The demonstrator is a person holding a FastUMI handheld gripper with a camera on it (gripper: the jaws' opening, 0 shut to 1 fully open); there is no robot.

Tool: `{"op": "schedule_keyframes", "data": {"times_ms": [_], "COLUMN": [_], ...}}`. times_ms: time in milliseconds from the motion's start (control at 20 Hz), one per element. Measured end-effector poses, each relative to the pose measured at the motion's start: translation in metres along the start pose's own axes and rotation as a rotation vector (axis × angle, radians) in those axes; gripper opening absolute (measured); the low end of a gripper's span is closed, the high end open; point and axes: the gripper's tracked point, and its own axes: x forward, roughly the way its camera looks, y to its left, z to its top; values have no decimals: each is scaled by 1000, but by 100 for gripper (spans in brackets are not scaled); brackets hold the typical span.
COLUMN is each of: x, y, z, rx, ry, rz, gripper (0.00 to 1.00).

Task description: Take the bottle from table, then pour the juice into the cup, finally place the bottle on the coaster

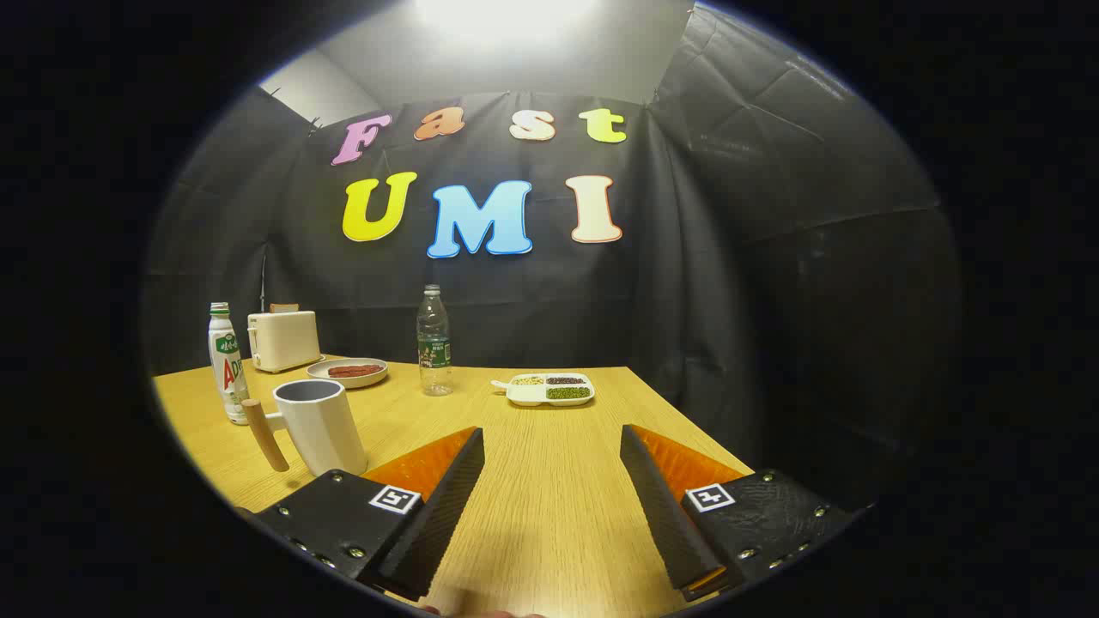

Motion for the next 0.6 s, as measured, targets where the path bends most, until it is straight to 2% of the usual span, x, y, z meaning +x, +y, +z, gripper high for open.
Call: {"op": "schedule_keyframes", "data": {"times_ms": [600], "x": [2], "y": [0], "z": [-4], "rx": [-2], "ry": [11], "rz": [-5], "gripper": [96]}}
